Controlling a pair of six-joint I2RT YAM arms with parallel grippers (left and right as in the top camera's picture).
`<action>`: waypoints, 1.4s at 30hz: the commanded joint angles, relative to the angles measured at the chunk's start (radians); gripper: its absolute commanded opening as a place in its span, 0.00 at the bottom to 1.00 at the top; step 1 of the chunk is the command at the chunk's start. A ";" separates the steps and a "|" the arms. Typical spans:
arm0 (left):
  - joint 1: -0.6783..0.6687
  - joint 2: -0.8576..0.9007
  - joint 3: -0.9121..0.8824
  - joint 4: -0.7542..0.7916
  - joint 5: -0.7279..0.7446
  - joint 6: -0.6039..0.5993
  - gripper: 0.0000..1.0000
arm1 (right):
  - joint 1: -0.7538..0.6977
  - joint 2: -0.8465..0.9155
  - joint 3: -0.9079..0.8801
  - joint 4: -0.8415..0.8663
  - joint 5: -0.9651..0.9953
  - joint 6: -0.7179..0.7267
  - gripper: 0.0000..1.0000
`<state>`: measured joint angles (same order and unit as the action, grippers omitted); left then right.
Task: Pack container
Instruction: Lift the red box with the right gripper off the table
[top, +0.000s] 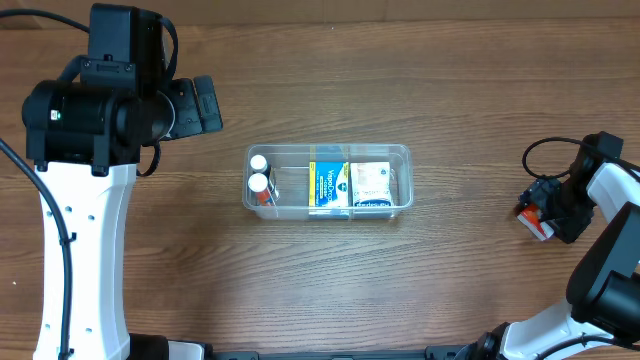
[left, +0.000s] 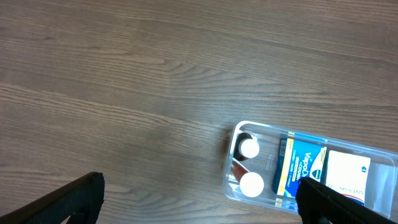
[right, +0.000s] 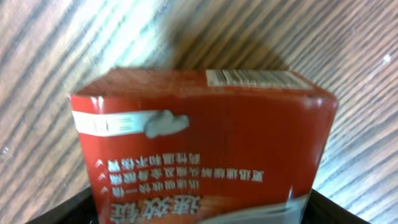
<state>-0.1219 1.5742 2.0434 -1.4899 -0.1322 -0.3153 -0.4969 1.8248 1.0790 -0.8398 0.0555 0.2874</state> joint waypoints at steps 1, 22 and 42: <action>0.004 0.008 0.005 0.000 -0.006 -0.006 1.00 | 0.007 -0.008 0.066 -0.039 -0.023 0.004 0.80; 0.004 0.008 0.005 0.002 -0.010 -0.006 1.00 | 0.170 -0.288 0.180 -0.136 0.050 0.002 0.93; 0.004 0.008 0.005 0.002 -0.009 -0.006 1.00 | 0.037 0.023 0.104 -0.084 -0.006 -0.004 0.96</action>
<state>-0.1219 1.5742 2.0434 -1.4899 -0.1322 -0.3153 -0.4583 1.8252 1.1870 -0.9314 0.0658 0.2882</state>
